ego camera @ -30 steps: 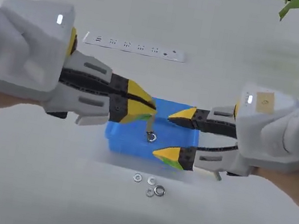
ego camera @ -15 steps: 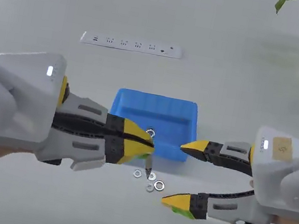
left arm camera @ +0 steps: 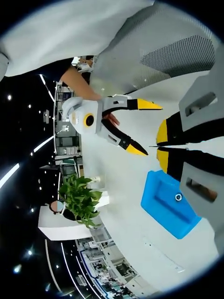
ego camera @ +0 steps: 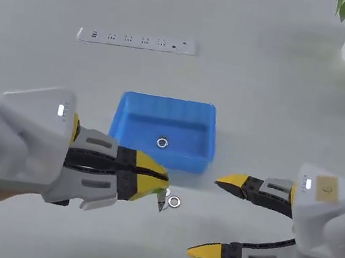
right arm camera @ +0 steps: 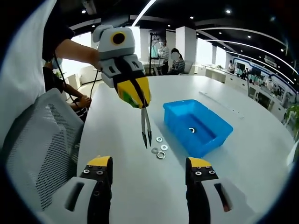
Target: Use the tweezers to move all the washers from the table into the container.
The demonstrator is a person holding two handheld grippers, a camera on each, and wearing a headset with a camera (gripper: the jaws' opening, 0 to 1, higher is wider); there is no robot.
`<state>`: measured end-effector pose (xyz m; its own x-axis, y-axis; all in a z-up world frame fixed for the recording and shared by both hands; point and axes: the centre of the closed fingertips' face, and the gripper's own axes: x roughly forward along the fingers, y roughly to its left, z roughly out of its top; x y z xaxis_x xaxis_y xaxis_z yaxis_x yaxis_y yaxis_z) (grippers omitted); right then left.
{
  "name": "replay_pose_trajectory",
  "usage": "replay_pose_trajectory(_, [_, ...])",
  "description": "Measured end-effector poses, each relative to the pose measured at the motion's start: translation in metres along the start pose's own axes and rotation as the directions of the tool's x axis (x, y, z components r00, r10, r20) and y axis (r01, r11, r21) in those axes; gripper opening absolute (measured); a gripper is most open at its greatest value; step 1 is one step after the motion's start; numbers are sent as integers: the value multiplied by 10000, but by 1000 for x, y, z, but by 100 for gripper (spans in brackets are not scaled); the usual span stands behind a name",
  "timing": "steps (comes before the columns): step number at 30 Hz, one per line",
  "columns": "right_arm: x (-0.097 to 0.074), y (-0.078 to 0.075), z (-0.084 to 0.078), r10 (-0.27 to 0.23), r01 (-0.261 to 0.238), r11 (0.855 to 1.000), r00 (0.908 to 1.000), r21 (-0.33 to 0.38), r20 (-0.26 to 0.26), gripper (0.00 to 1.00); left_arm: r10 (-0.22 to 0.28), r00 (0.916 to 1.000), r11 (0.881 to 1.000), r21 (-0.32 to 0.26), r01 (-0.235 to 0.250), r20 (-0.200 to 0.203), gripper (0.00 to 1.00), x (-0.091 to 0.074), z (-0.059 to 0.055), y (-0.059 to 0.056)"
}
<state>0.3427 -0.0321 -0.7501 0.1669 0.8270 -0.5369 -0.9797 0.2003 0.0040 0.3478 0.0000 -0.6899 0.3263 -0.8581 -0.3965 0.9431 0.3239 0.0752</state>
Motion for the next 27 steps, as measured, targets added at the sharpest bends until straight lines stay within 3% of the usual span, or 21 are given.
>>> replay_pose_trajectory(6, [0,3,-4,-101,99,9996,9999,278,56,68,77,10000,10000,-1,-77,11,5,2,-1,1])
replay_pose_trajectory(11, [0,11,-8,330,-329,9968,9995,729,7,70,32,10000,10000,-5,-32,47,5,4,0,1])
replay_pose_trajectory(27, [5,23,-12,757,-744,9936,9971,853,-120,70,62,10000,10000,-40,-62,75,5,5,-4,7])
